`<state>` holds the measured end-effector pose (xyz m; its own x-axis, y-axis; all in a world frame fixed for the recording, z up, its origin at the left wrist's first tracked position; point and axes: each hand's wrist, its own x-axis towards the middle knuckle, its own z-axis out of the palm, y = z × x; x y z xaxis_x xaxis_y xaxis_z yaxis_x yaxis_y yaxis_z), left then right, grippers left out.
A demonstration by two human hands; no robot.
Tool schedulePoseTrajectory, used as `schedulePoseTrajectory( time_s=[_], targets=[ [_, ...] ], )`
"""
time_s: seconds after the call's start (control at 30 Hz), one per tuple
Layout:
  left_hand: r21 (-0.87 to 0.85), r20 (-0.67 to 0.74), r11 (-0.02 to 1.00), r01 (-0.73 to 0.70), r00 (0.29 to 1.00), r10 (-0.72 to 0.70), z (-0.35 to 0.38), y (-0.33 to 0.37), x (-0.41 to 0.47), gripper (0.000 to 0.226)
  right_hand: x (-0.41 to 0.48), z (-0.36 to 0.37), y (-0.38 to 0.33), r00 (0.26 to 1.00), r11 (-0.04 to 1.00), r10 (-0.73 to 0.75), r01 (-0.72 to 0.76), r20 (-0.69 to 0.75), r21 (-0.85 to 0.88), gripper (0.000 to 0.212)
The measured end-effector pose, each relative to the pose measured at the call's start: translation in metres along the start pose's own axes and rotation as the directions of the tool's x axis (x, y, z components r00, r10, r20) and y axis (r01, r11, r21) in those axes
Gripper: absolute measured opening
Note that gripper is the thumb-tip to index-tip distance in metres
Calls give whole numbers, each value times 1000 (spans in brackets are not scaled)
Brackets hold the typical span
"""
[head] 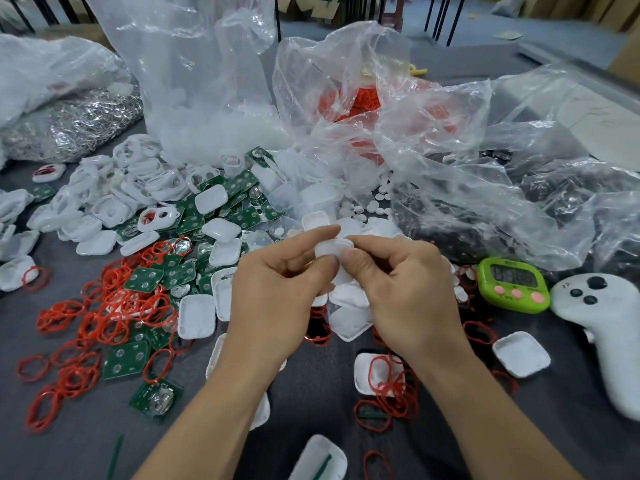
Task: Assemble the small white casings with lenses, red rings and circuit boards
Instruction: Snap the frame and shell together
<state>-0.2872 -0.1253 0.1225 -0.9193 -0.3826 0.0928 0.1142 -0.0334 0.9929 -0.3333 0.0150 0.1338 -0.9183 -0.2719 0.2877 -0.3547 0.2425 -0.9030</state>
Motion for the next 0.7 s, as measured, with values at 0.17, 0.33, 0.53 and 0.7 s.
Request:
schedulePoseTrajectory(
  time_s=[0.17,0.33,0.53,0.7],
  targets=[
    [81,-45,995,-55,997,59,3,-1,-3,29,-2,2,-2,996,989,-74,67,-54,-128,23],
    [204,-86,976,-82,991,101,3,1,-4,38,-3,3,-1,997,986,-62,53,-52,-158,28],
    [77,-169,997,17,986,-3,3,1,-2,23,5,-6,1,958,974,187,-211,217,89,12],
    [90,-85,995,37,996,-30,1,3,-2,27,6,-8,3,960,954,199,-236,197,185,17]
  ],
)
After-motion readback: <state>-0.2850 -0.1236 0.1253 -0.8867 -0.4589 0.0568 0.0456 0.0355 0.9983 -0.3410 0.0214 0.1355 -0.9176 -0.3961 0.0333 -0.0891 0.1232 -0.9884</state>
